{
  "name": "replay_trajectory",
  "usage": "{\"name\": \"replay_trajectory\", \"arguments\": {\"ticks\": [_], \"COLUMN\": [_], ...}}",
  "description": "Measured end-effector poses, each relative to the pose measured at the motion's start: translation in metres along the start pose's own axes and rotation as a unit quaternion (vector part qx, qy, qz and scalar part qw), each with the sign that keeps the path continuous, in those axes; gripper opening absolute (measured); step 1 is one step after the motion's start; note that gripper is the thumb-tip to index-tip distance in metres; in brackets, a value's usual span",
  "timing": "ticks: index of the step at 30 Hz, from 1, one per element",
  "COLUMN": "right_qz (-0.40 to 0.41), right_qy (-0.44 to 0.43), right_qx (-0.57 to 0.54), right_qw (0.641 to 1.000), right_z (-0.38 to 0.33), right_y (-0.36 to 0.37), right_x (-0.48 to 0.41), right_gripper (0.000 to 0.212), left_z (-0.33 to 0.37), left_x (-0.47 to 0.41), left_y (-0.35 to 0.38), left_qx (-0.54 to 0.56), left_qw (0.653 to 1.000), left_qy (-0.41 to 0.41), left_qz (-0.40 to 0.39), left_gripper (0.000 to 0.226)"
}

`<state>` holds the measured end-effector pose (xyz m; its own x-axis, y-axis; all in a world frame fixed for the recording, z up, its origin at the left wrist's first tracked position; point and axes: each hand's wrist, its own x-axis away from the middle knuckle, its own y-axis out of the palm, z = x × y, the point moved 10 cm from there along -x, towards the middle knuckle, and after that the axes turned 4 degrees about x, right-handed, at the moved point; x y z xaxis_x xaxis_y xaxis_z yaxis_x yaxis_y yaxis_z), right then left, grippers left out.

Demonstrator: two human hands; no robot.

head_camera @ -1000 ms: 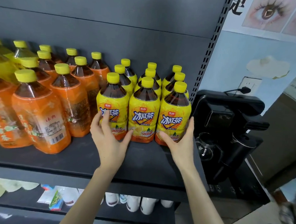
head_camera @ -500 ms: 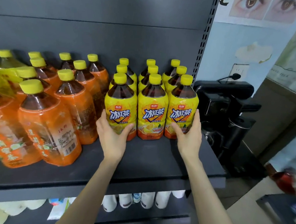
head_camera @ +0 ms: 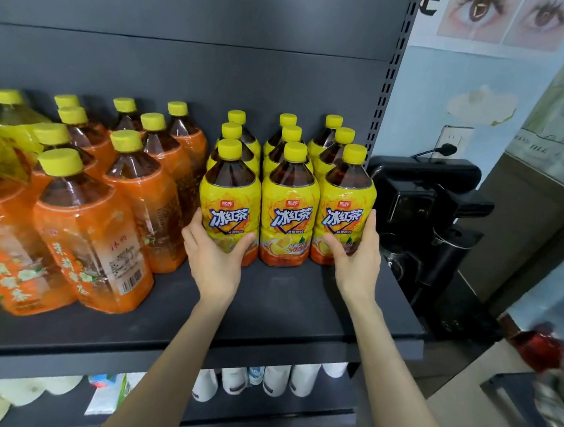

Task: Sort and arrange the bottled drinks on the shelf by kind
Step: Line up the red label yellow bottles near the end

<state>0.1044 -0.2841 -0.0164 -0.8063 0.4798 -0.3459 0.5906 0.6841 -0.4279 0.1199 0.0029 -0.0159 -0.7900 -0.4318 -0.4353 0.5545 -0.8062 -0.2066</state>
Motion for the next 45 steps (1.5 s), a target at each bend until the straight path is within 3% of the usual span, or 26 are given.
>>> {"name": "replay_trajectory", "arguments": {"ticks": [9,13,20,27,38,45], "right_qz": [-0.049,-0.043,0.010,-0.026,-0.094,-0.104], "right_qy": [-0.002,-0.006,-0.067,-0.104,-0.154,-0.109], "right_qx": [-0.015,-0.019,-0.003,-0.072,-0.125,-0.164], "right_qw": [0.999,0.999,0.998,0.992,0.976,0.975], "right_z": [-0.004,-0.009,-0.036,-0.080,-0.159,-0.191], "right_y": [-0.004,-0.014,-0.039,-0.021,0.074,0.138], "right_x": [0.004,0.007,0.030,0.062,0.121,0.158], "right_gripper": [0.092,0.079,0.029,0.014,0.011,0.028], "left_z": [-0.002,0.001,0.037,0.056,0.005,-0.029], "left_x": [0.003,0.008,0.024,0.033,0.003,-0.029], "left_y": [0.001,-0.007,-0.036,-0.093,-0.203,-0.230], "left_qx": [-0.009,-0.023,-0.041,-0.001,0.023,0.051], "left_qw": [0.998,0.997,0.996,0.995,0.995,0.996], "left_qy": [-0.026,-0.031,0.059,0.096,0.064,0.076], "left_qz": [-0.053,-0.073,-0.051,-0.028,0.072,0.008], "left_gripper": [0.096,0.090,0.029,0.001,0.005,0.024]}}
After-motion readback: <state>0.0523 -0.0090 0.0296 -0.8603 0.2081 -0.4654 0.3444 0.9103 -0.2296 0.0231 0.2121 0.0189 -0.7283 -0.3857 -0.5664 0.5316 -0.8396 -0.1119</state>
